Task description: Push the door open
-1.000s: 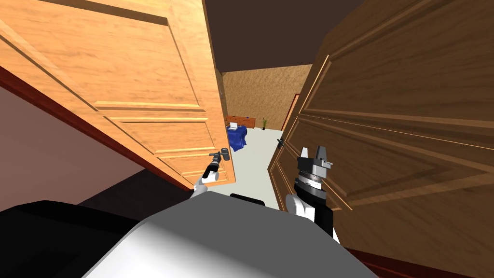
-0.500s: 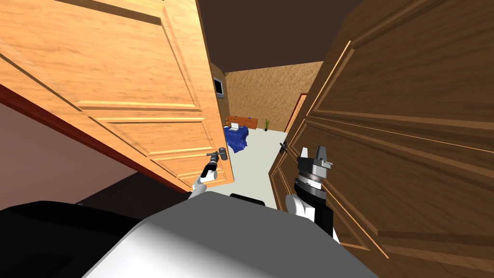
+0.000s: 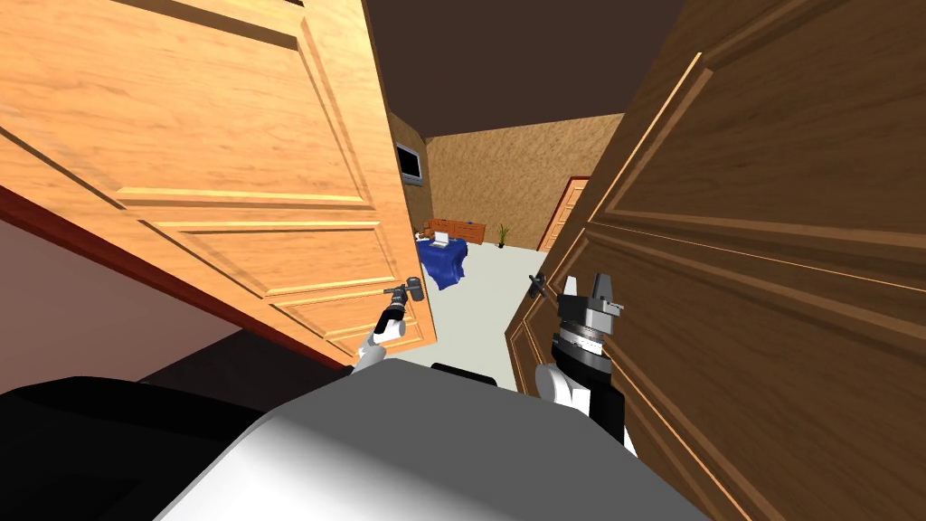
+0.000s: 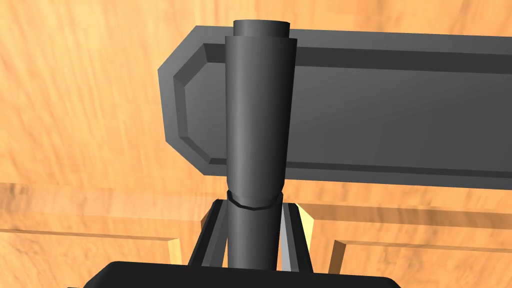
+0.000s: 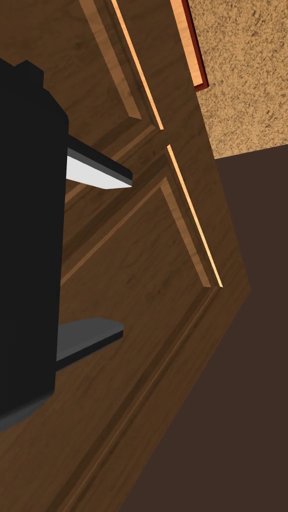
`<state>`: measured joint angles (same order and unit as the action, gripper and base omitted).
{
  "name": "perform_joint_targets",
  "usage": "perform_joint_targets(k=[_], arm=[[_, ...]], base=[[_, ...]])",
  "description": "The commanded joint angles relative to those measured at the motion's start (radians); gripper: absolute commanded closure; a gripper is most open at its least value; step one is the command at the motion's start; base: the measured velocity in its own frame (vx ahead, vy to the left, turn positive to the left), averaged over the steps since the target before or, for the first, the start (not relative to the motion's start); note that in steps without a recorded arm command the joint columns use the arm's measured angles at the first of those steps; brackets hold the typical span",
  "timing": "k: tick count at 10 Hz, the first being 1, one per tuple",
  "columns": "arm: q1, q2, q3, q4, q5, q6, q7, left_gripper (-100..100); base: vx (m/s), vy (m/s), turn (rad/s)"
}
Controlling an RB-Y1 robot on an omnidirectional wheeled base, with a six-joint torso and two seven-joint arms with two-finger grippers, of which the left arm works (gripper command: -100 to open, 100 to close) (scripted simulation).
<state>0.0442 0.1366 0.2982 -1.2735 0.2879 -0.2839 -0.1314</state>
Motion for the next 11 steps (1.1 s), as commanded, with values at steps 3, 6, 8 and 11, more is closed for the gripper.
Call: perform_joint_targets(k=[3,6,8,11], arm=[[0.0,-0.003,0.051,-0.01,0.007,0.004,-0.012,100],[-0.001,-0.004,0.093,-0.003,0.014,0.003,-0.02,100],[-0.001,-0.005,0.115,0.0,0.017,0.002,-0.025,100],[-0.002,-0.007,0.126,0.003,0.019,0.008,-0.028,100]], base=[[0.194,-0.022,0.067],[0.193,-0.05,0.086],[0.189,-0.032,0.068],[0.144,-0.022,0.046]])
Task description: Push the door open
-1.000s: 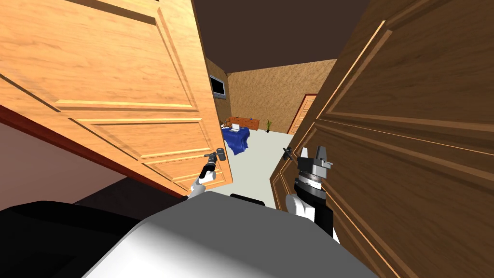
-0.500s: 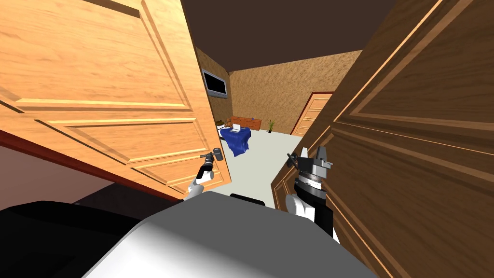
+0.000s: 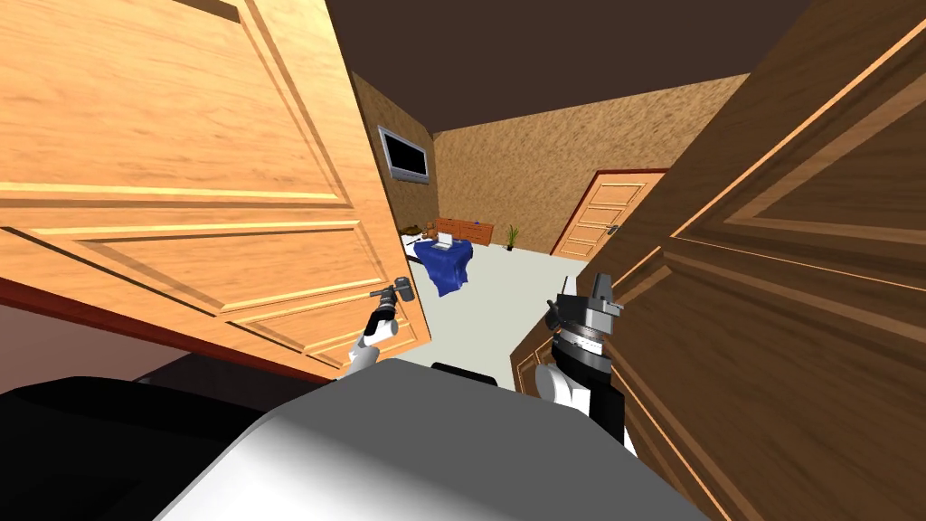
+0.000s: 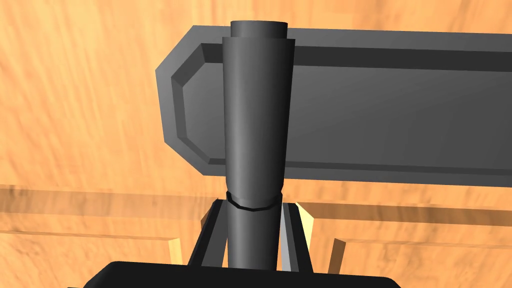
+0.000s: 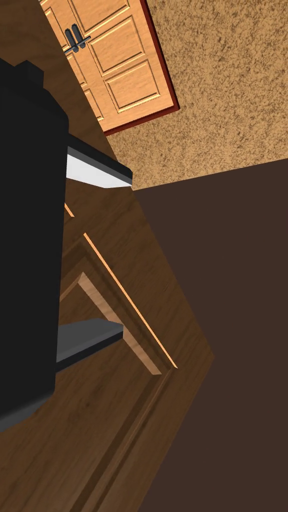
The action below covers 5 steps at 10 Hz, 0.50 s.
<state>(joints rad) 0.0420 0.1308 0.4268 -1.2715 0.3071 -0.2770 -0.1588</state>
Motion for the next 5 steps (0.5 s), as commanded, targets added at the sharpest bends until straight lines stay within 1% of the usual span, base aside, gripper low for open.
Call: perform_joint_targets(k=[1,2,5], arm=[[0.003,-0.004,0.013,-0.004,0.002,0.0,-0.006,100],[0.003,-0.006,0.018,-0.005,0.003,0.0,-0.008,100],[0.01,-0.018,0.053,-0.016,0.01,0.001,-0.023,100]], base=[[0.136,0.017,0.04],[0.193,-0.001,0.054],[0.187,0.006,0.06]])
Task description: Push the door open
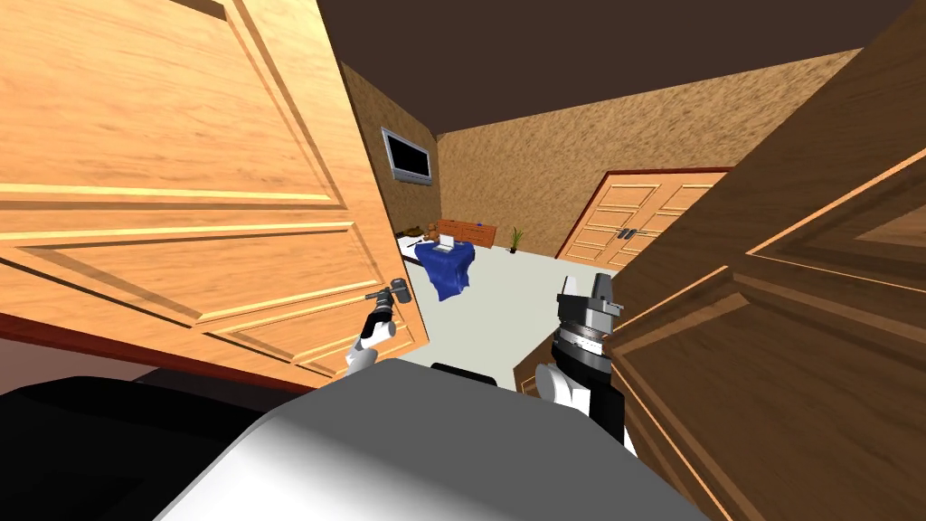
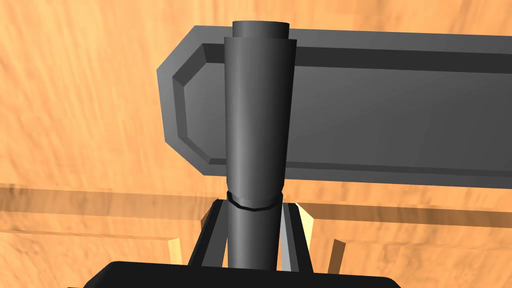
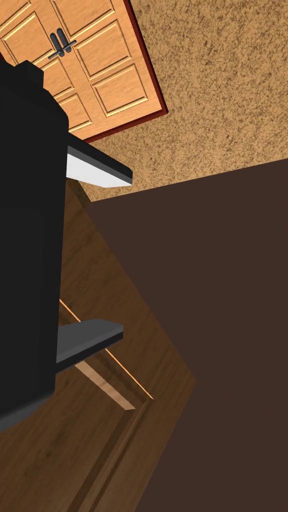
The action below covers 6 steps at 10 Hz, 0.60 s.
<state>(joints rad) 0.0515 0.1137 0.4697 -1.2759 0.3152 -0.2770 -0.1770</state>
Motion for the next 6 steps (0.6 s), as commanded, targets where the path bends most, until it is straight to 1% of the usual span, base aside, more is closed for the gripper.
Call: perform_joint_targets(k=[1,3,6], arm=[[0.003,-0.006,0.024,-0.015,0.004,0.001,-0.011,100],[0.009,-0.016,0.051,-0.023,0.009,0.001,-0.022,100],[0.016,-0.031,0.089,-0.034,0.016,0.001,-0.039,100]], base=[[0.199,0.019,0.074],[0.205,0.024,0.067],[0.223,0.005,0.071]])
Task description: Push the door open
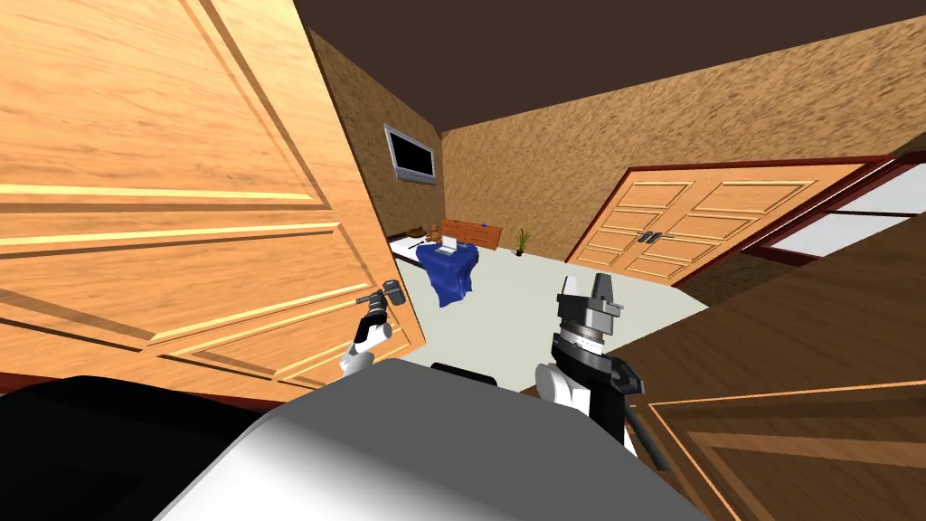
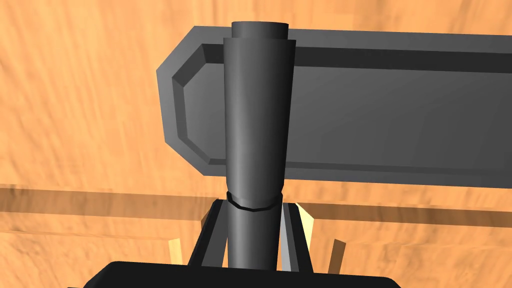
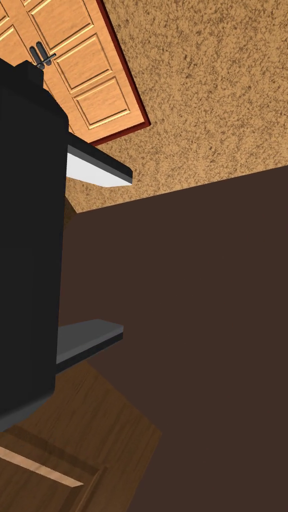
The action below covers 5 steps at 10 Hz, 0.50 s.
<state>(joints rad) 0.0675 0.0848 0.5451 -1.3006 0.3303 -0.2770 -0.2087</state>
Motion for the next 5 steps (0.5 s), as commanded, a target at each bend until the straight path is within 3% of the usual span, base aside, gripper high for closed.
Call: perform_joint_targets(k=[1,2,5], arm=[[0.001,-0.005,0.02,-0.011,0.002,0.001,-0.009,100],[0.002,-0.004,0.013,-0.009,0.002,0.005,-0.005,100],[0.008,0.0,0.059,-0.017,0.013,0.004,-0.018,100]], base=[[0.193,-0.011,0.055],[0.083,-0.002,0.032],[0.191,0.037,0.043]])
